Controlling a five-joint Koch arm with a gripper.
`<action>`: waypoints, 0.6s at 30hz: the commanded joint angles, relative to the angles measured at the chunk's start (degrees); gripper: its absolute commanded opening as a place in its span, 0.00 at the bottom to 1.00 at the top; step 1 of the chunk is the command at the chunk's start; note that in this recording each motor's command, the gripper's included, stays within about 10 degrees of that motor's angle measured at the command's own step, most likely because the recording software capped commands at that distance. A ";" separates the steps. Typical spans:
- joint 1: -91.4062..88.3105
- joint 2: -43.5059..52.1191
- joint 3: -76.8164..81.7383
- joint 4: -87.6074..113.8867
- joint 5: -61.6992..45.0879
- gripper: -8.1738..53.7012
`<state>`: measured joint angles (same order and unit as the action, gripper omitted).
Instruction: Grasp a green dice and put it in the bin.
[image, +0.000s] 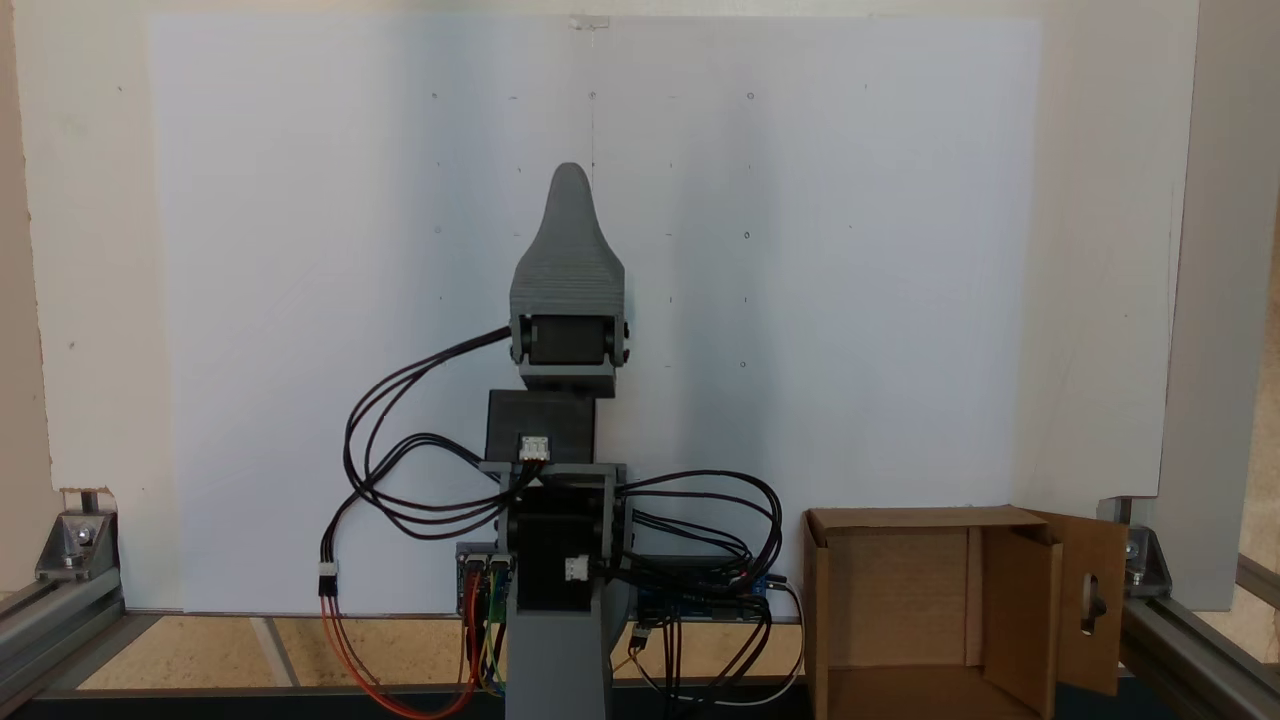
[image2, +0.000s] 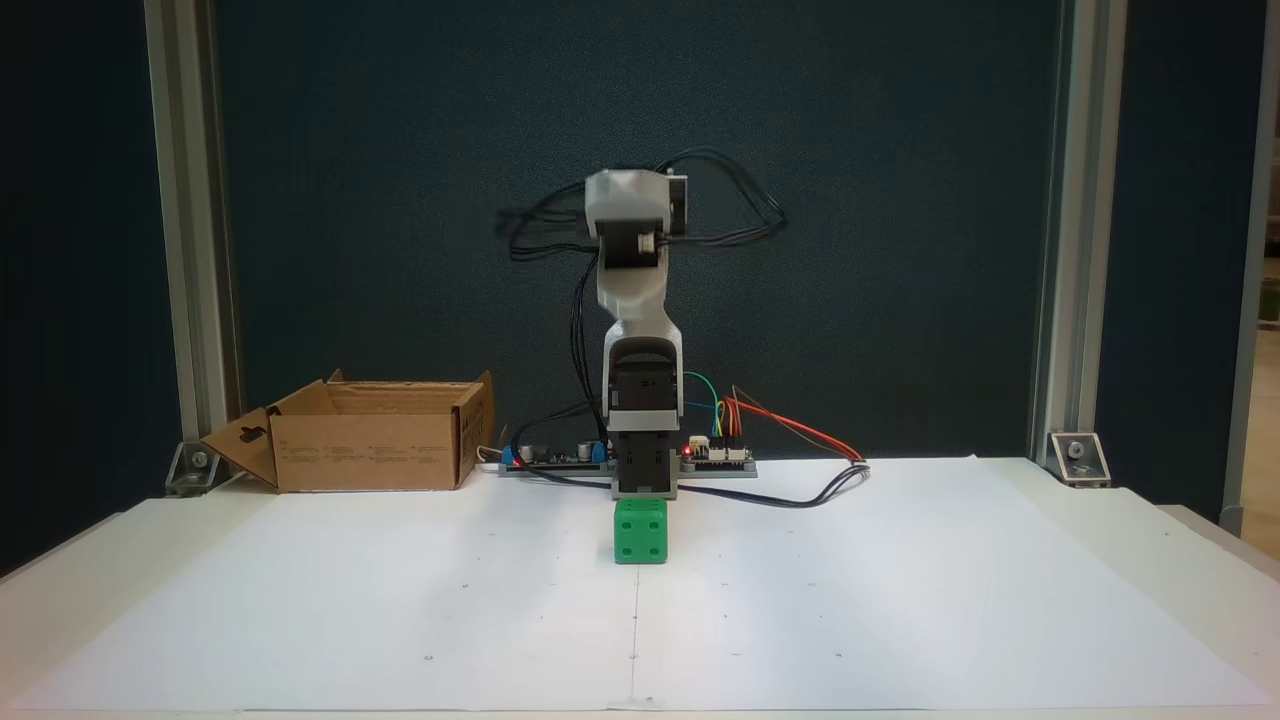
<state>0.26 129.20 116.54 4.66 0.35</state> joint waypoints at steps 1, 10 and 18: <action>0.18 0.18 -3.08 9.21 2.72 0.83; -0.18 -13.54 -8.17 42.61 3.08 0.86; 0.00 -24.96 -18.90 64.42 3.08 0.86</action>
<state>0.18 104.33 101.60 65.83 0.79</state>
